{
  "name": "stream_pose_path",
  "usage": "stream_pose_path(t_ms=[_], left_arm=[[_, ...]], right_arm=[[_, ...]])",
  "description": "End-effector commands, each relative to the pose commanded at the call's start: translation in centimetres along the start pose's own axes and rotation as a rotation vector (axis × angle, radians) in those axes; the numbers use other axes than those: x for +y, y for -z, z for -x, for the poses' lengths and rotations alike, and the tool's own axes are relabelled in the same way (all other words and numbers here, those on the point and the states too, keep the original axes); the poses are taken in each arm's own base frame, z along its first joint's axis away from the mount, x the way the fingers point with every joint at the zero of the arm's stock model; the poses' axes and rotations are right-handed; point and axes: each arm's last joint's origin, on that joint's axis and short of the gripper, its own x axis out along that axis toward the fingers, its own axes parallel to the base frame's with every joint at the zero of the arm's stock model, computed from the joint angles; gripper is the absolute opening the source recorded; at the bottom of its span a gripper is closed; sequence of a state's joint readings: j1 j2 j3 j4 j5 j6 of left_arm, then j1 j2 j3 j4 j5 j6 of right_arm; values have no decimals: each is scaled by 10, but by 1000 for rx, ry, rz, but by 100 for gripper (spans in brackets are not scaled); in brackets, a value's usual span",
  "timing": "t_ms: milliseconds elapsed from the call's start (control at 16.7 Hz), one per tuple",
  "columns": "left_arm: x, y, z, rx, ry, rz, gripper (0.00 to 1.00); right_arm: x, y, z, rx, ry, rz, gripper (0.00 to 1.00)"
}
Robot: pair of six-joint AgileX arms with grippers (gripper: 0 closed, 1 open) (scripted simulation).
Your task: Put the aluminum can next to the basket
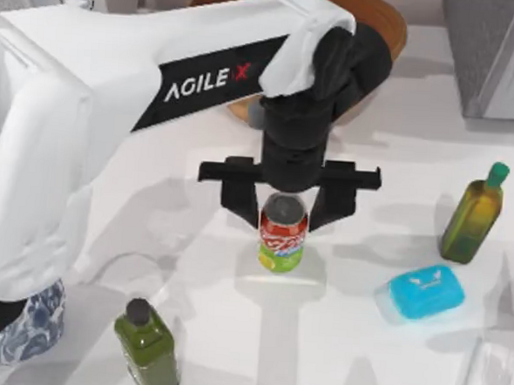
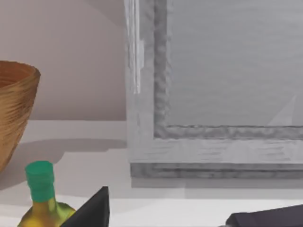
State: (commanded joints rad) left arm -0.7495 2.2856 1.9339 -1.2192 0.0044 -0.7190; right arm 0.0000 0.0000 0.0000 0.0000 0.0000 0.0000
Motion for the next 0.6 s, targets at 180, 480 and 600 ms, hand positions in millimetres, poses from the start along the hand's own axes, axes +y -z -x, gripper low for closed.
stream_pose_path(t_ms=[180,480,600], left_arm=[[0,0,0,0,0,0,98],[0,0,0,0,0,0,100],[0,0,0,0,0,0,100]], right_arm=[[0,0,0,0,0,0,100],[0,0,0,0,0,0,100],[0,0,0,0,0,0,100]])
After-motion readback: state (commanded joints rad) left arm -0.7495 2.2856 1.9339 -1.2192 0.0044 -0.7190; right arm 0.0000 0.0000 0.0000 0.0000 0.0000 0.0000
